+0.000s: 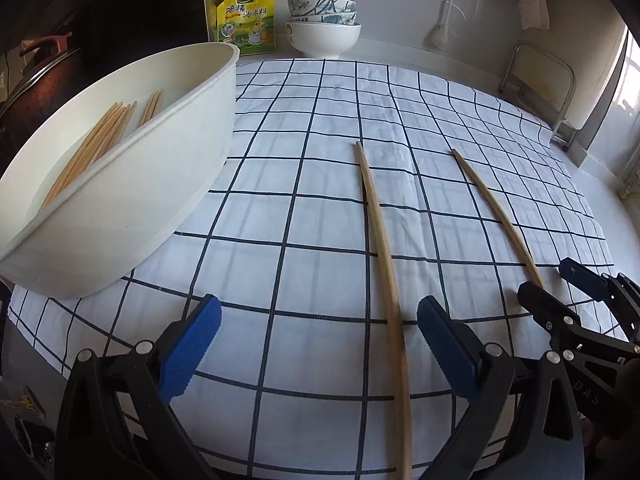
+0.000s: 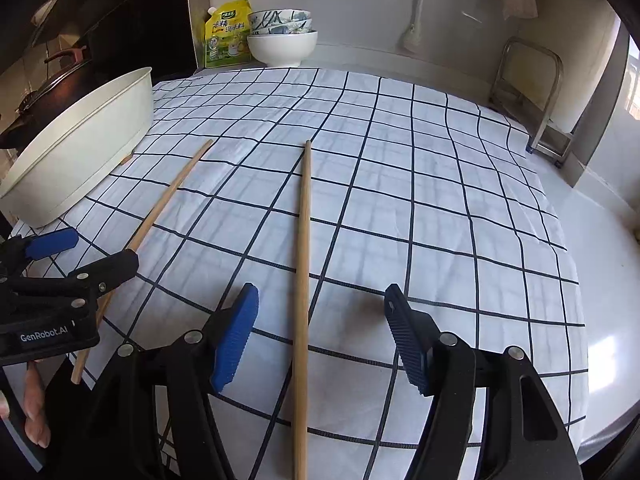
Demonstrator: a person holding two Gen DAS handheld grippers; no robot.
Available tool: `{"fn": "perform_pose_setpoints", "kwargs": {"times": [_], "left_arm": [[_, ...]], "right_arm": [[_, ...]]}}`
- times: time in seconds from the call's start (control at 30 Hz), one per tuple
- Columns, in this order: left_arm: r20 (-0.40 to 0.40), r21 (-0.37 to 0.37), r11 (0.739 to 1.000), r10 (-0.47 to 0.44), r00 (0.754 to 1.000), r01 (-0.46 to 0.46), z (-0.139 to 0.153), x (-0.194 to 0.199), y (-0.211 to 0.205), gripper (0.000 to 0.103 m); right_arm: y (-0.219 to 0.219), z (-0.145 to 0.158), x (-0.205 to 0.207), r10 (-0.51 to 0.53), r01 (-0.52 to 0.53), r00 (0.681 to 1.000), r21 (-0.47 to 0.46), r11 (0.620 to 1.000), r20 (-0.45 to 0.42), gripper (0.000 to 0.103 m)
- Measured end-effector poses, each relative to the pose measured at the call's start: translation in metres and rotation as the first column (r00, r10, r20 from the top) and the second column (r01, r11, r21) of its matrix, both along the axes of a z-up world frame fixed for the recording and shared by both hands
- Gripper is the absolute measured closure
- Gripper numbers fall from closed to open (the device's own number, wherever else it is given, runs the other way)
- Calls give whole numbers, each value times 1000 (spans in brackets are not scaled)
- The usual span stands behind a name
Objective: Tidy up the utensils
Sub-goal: 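Close the right tool on a chopstick while the left tool grasps the other, then lift both held chopsticks and carry them over the white water basin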
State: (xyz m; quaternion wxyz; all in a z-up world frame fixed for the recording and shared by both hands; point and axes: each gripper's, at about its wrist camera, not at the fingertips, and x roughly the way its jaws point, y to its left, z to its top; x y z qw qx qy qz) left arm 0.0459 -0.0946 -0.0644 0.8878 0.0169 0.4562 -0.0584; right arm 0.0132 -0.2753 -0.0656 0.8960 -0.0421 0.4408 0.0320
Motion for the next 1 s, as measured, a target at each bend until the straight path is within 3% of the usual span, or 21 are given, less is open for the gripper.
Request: {"fn": "perform_pose_setpoints", "kwargs": {"times": [0.23,0.33,0.43,0.5,0.57,0.77,1.0], "left_arm": [[6,33,999,5,1000,-5,-1,2,-8,6],[7,25,1000,-6,1000,6,-1,2,-10,10],[13,25,998,-52,999,52,4,-2,-18,41],[6,16,997,-80,997,80,7,-4,-24,75],[-5,-1,995,-97,995,97,8,-5,-26,93],[-29,-75,989,-130,991,127,12,-8,-23,96],[34,-123,984,-128,991,132,44,-11,-1,96]], "right_arm": [[-3,-1,1,18,-18,1000,23,1000,4,42],[1,0,-1,36,-36,999,18,999,9,51],[6,1,-2,63,-63,998,12,998,9,65],[9,1,-2,72,-72,997,10,997,6,81],[13,2,-2,76,-76,997,-4,997,4,94],[9,3,0,40,-40,999,48,998,-3,96],[13,22,0,-2,-1,1000,143,990,23,96]]}}
